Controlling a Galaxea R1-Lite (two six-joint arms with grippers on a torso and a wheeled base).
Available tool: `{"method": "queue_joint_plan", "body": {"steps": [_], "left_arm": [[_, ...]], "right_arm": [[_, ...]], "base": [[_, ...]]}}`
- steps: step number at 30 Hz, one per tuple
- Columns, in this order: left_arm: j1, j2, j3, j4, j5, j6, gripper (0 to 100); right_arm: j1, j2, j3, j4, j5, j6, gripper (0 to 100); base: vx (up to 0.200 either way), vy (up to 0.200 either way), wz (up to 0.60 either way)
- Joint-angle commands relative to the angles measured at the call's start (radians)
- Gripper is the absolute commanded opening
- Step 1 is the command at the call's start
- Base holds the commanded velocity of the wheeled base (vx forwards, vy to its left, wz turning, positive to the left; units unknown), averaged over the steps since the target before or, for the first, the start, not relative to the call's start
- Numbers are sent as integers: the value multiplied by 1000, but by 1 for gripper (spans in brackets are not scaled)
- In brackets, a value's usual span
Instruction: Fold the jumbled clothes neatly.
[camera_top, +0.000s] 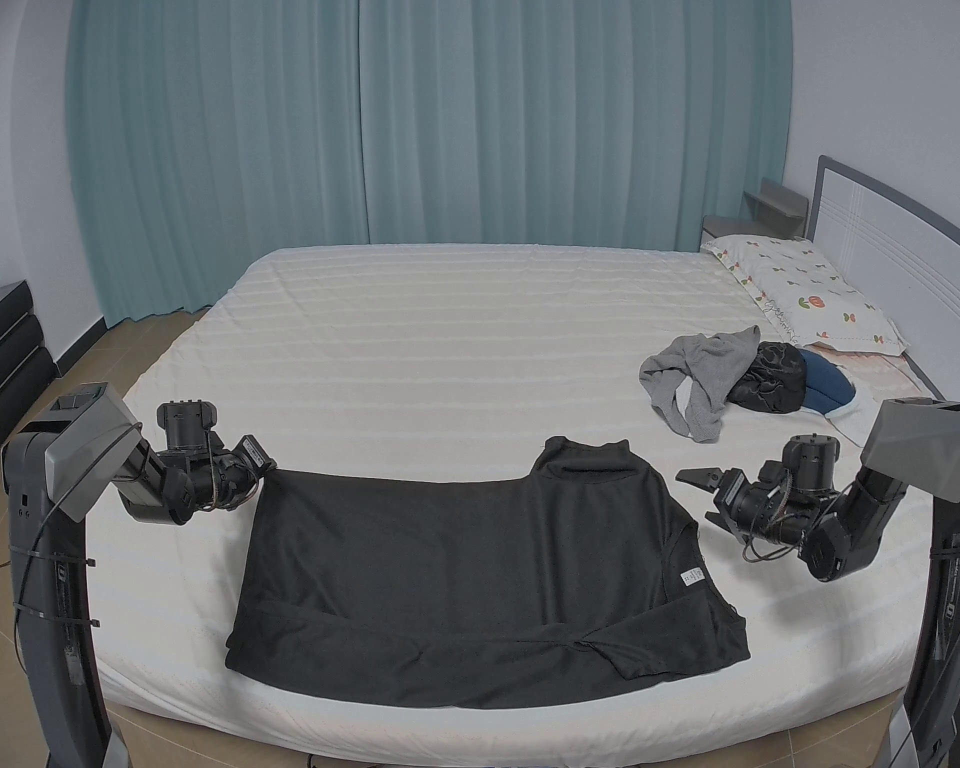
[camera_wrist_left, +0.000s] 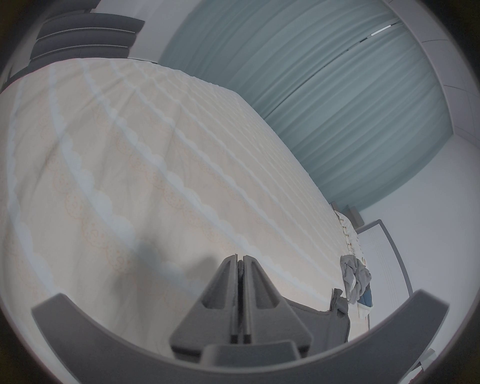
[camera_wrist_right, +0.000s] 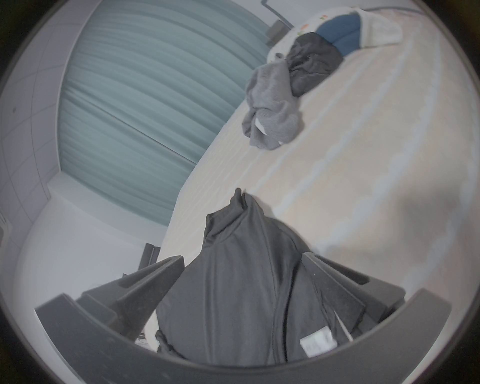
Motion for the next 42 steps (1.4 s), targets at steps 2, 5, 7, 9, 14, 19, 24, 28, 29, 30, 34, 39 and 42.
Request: {"method": "queue_joint_plan", "body": {"steps": [2, 5, 7, 9, 14, 19, 24, 28, 29, 30, 34, 39, 42], "left_arm": [[2, -22, 22, 2, 2, -7, 0], [-1, -24, 34, -1, 2, -7, 0], [-2, -24, 36, -1, 2, -7, 0], [-2, -22, 34, -1, 2, -5, 0], [-2, -22, 42, 0, 2, -5, 0], [-2, -22, 40, 0, 2, -5, 0], [-2, -22, 39, -1, 2, -5, 0], [-2, -22, 39, -1, 2, -5, 0], [-2, -17, 40, -3, 2, -5, 0], [-2, -19, 42, -3, 2, -5, 0], [-1, -24, 39, -3, 4, -5, 0], [2, -34, 39, -6, 18, -4, 0], [2, -56, 39, -4, 45, 6, 0]], "right_arm": [[46, 144, -352, 277, -55, -118, 100], [51, 199, -495, 400, -82, -124, 100], [52, 230, -567, 456, -96, -127, 100], [59, 266, -627, 512, -99, -146, 100], [62, 325, -763, 550, -99, -156, 100], [62, 357, -829, 576, -99, -152, 100], [66, 368, -839, 576, -101, -153, 100], [63, 368, -837, 570, -107, -158, 0], [52, 365, -848, 565, -113, -155, 0], [49, 361, -845, 567, -113, -155, 0], [48, 355, -837, 568, -113, -156, 0], [51, 319, -808, 562, -113, -161, 0], [49, 292, -794, 545, -111, -161, 0]], "base": [[0, 0, 0], [0, 0, 0], [0, 0, 0], [0, 0, 0], [0, 0, 0], [0, 0, 0], [0, 0, 0], [0, 0, 0], [0, 0, 0], [0, 0, 0], [0, 0, 0], [0, 0, 0], [0, 0, 0]]}}
